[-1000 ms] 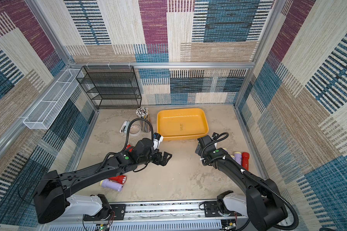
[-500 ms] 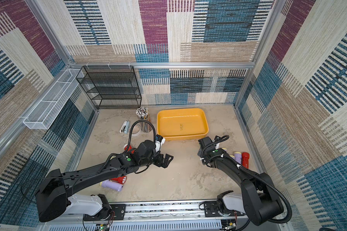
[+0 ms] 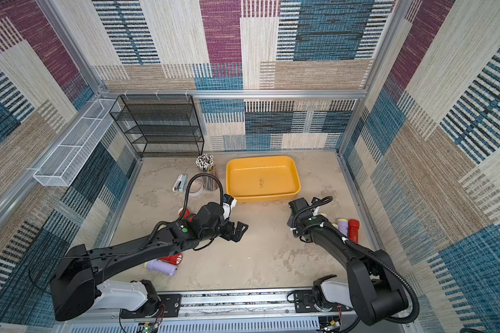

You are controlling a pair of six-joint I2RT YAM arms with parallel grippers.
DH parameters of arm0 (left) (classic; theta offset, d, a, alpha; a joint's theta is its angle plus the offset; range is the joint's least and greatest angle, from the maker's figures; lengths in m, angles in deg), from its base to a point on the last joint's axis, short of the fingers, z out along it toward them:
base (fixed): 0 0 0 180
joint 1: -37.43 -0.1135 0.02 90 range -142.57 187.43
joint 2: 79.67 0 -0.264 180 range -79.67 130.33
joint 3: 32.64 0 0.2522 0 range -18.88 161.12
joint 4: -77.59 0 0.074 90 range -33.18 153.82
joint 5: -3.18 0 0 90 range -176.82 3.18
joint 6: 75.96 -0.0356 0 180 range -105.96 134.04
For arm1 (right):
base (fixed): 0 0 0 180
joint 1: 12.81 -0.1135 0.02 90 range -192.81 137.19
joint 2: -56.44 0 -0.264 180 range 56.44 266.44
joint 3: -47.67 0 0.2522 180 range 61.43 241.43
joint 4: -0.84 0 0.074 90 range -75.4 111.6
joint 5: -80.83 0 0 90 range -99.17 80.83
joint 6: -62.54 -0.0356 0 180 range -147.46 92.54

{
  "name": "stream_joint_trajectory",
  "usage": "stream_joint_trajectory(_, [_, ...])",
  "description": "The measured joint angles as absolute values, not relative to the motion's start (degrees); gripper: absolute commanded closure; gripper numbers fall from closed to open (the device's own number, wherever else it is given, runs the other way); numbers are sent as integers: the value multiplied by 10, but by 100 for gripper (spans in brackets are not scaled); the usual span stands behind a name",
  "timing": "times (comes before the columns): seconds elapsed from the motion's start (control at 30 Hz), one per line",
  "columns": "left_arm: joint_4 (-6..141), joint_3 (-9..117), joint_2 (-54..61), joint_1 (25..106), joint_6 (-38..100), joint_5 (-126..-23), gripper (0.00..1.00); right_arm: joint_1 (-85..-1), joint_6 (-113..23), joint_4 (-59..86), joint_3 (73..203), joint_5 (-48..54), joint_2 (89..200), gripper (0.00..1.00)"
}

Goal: Put the flashlights into the storage boxes
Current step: Pick up the flashlight from the center of the board.

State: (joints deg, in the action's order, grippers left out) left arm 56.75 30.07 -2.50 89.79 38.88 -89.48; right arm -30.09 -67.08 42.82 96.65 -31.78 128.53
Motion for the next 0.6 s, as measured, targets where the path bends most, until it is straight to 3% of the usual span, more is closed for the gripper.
stream_joint_trajectory(0.47, [552,302,-36,898,383,-901,0,-301,-655,408,968,-257,1277,1])
stream_joint_trajectory(0.6, [550,303,-41,898,382,-910,0,-301,-648,401,971,-247,1278,11])
